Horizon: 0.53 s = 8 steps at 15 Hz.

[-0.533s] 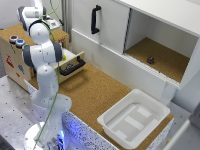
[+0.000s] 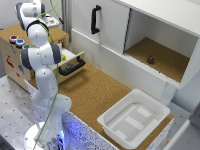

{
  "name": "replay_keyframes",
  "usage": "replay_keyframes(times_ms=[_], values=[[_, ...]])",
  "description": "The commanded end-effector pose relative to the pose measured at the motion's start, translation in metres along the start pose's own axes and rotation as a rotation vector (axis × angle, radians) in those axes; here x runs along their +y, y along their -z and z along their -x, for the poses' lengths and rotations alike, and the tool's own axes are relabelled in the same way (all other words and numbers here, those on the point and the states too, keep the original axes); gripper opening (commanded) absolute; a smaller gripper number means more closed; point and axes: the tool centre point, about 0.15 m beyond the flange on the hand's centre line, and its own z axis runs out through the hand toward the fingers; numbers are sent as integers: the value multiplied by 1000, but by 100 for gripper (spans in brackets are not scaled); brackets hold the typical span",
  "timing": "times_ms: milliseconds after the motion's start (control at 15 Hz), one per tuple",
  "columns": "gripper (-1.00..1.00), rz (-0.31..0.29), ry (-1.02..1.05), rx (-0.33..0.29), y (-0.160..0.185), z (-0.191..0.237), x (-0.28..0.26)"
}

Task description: Go towards the drawer and place the pink object

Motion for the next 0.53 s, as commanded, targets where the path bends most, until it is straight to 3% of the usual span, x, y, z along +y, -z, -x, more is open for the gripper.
replay_keyframes(times_ms=[0,200,467], values=[[-100,-86,-89,83,-70,58,-7],[-100,-60,-76,77,-109,66,-7],[-100,-46,-86,176,-147,76,5]])
